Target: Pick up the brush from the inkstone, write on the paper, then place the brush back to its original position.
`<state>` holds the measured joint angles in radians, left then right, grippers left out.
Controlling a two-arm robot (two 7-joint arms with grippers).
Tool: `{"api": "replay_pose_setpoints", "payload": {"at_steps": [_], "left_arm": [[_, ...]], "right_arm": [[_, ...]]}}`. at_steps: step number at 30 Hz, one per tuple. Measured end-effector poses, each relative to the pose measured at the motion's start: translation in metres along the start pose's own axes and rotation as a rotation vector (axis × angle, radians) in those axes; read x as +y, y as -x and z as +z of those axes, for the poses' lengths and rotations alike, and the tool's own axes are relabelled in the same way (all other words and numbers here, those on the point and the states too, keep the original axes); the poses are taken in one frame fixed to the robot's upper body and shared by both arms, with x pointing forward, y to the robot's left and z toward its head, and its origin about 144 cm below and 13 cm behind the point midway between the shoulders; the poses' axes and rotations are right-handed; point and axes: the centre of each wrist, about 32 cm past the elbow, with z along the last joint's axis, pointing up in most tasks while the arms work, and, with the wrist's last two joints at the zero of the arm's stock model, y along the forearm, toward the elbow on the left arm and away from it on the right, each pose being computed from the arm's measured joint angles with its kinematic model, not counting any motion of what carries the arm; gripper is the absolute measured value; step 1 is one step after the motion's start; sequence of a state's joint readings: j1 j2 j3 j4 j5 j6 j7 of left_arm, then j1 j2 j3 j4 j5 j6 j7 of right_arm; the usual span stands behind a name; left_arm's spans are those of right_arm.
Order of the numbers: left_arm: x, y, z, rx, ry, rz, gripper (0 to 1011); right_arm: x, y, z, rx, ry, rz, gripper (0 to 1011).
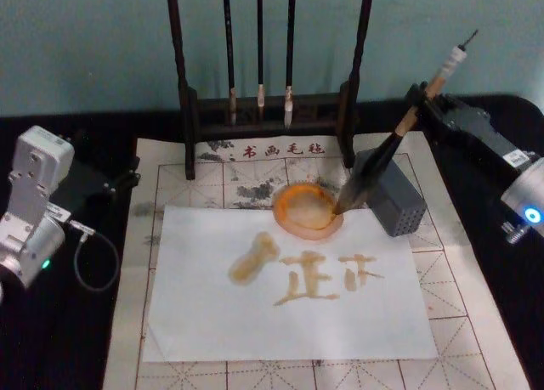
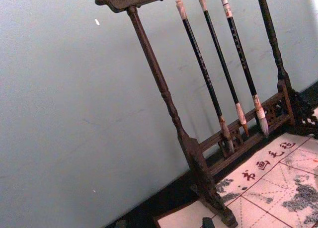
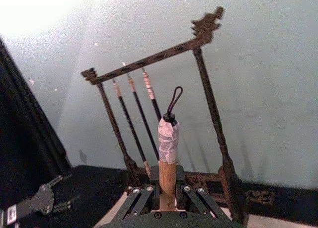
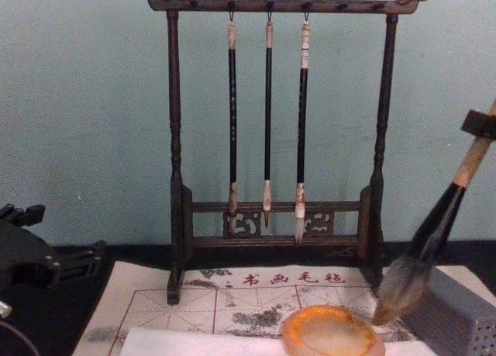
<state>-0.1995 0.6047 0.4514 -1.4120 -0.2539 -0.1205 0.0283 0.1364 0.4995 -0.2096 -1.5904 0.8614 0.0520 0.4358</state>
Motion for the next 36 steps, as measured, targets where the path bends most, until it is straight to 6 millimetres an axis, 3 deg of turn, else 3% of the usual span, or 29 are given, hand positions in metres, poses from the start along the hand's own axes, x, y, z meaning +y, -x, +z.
{"api": "replay_pose_setpoints", "payload": {"at_steps": [19,36], "left_arm": [[0.0,0.0,0.0,0.0,0.0,0.0,1001],[0.0,0.0,0.0,0.0,0.0,0.0,1001]], "right_arm": [[0.042,-0.006,-0.012,0.308,0.04,-0.151,199],[0.055,-0.01,-0.023,0.475,0.089,-0.273,199]]}}
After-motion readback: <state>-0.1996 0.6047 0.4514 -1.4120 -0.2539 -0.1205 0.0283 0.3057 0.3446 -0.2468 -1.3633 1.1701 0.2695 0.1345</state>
